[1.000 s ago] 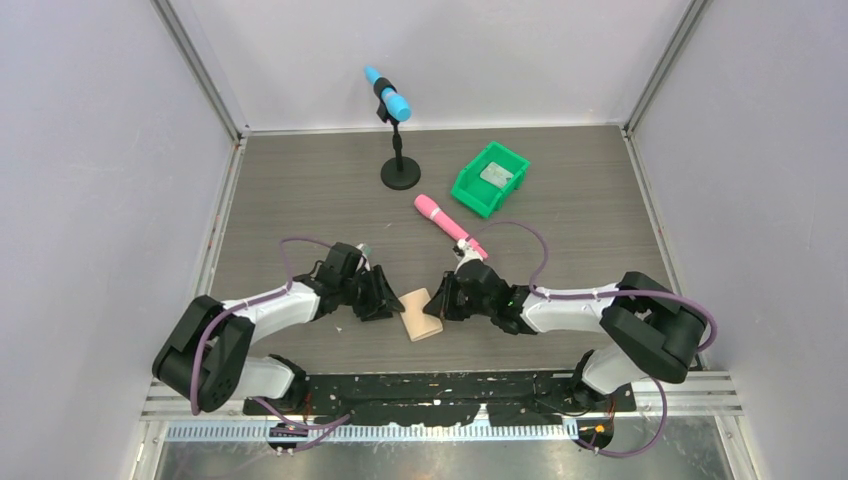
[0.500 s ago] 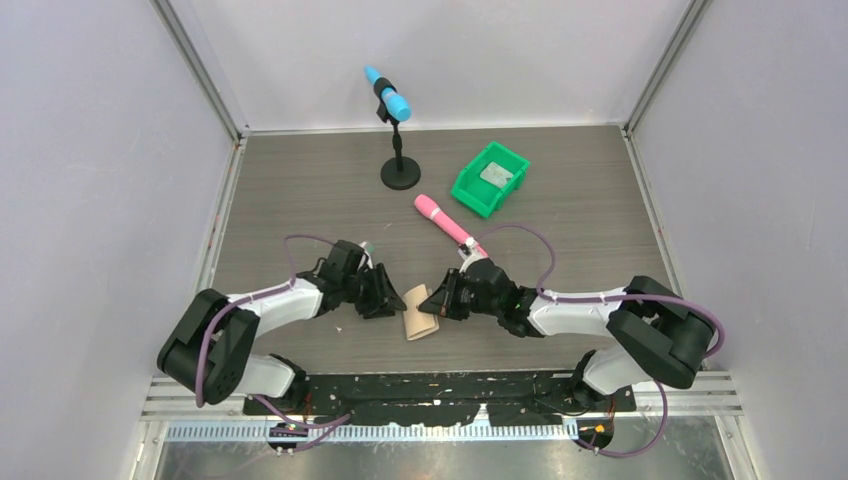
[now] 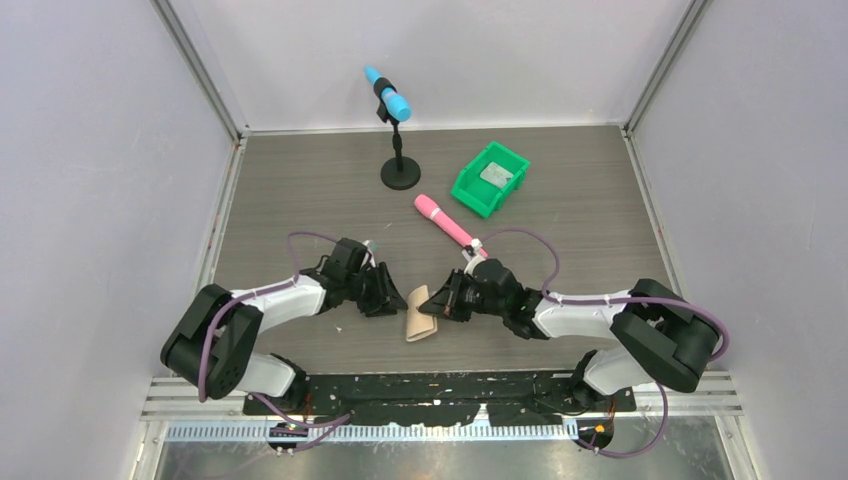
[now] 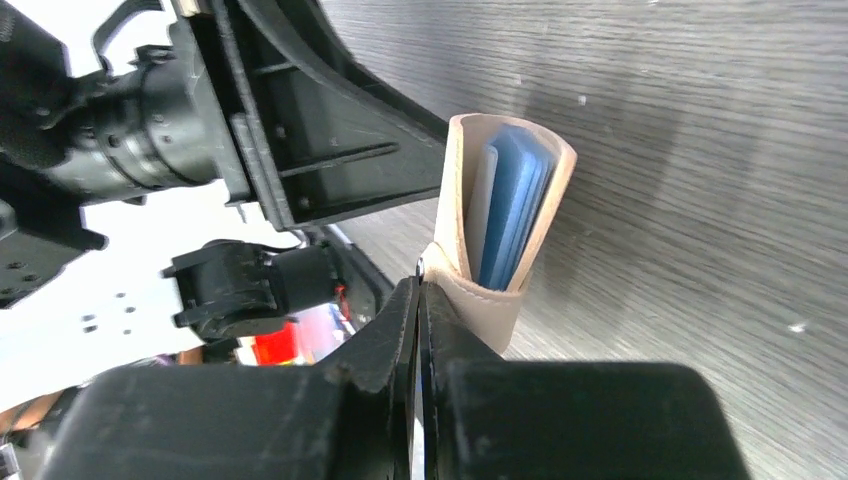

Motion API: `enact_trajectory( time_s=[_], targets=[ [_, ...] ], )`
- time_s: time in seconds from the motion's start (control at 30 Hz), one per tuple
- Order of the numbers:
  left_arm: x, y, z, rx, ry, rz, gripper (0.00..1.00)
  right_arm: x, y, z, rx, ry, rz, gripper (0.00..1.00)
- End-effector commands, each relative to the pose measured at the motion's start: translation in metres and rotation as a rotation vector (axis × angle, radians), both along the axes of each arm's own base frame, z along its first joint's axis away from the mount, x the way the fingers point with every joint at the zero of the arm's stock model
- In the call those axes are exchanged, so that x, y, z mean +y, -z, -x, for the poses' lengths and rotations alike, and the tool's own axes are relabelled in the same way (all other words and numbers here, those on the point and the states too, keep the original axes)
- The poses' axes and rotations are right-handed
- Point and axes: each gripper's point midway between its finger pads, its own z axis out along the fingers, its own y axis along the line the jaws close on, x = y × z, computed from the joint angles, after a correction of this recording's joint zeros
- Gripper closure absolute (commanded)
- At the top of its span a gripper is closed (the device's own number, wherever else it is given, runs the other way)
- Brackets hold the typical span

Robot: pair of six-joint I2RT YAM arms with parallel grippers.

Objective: Take the credit cards out of the card holder
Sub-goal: Open the card holder at the center of the board.

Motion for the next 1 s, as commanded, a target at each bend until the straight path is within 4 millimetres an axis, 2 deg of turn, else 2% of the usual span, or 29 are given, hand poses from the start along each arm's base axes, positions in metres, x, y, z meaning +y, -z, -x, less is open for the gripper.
enact_trajectory(
  time_s=[0.0,0.03,0.07,0.1,0.13,0.17,0.2,0.23,0.27,0.3,0.33,0.43,0.57,0.73,0.97],
  targets=[
    [0.032,0.035,0.020,0.066,-0.008,-0.182,0.60,-0.003,-0.009,-0.007,-0.101,-0.044,0.112,0.90],
    [0.030,0.033,0.021,0.064,-0.009,-0.168,0.60,-0.003,-0.012,-0.015,-0.127,-0.030,0.150,0.79],
    [0.029,0.030,0.021,0.062,-0.011,-0.154,0.60,-0.015,0.002,-0.011,-0.125,-0.052,0.246,0.75],
    [0.027,0.026,0.021,0.056,-0.012,-0.138,0.60,-0.016,-0.001,-0.019,-0.157,-0.031,0.284,0.71],
    [0.025,0.022,0.021,0.050,-0.014,-0.123,0.60,-0.027,0.008,-0.015,-0.165,-0.054,0.368,0.69],
    [0.024,0.018,0.020,0.040,-0.016,-0.112,0.60,-0.029,0.003,-0.022,-0.197,-0.037,0.405,0.68],
    [0.023,0.014,0.019,0.031,-0.019,-0.102,0.60,-0.037,0.008,-0.021,-0.210,-0.048,0.470,0.68],
    [0.022,0.008,0.017,0.014,-0.024,-0.091,0.60,-0.037,0.002,-0.028,-0.247,-0.027,0.497,0.68],
    [0.023,0.006,0.017,0.007,-0.030,-0.092,0.60,-0.041,0.004,-0.027,-0.263,-0.044,0.540,0.68],
    [0.024,0.001,0.015,-0.013,-0.038,-0.090,0.60,-0.036,-0.005,-0.032,-0.298,-0.036,0.554,0.69],
    [0.026,-0.002,0.014,-0.024,-0.047,-0.096,0.60,-0.040,0.001,-0.030,-0.303,-0.058,0.607,0.69],
    [0.034,-0.010,0.011,-0.066,-0.077,-0.118,0.60,-0.030,-0.005,-0.032,-0.351,-0.078,0.706,0.69],
    [0.046,-0.017,0.011,-0.110,-0.107,-0.159,0.59,-0.025,0.000,-0.025,-0.372,-0.115,0.833,0.69],
    [0.052,-0.025,0.013,-0.147,-0.123,-0.155,0.58,-0.013,0.009,-0.019,-0.369,-0.151,0.865,0.68],
    [0.055,-0.030,0.015,-0.171,-0.130,-0.151,0.58,-0.009,0.030,-0.012,-0.317,-0.190,0.897,0.67]
  ],
)
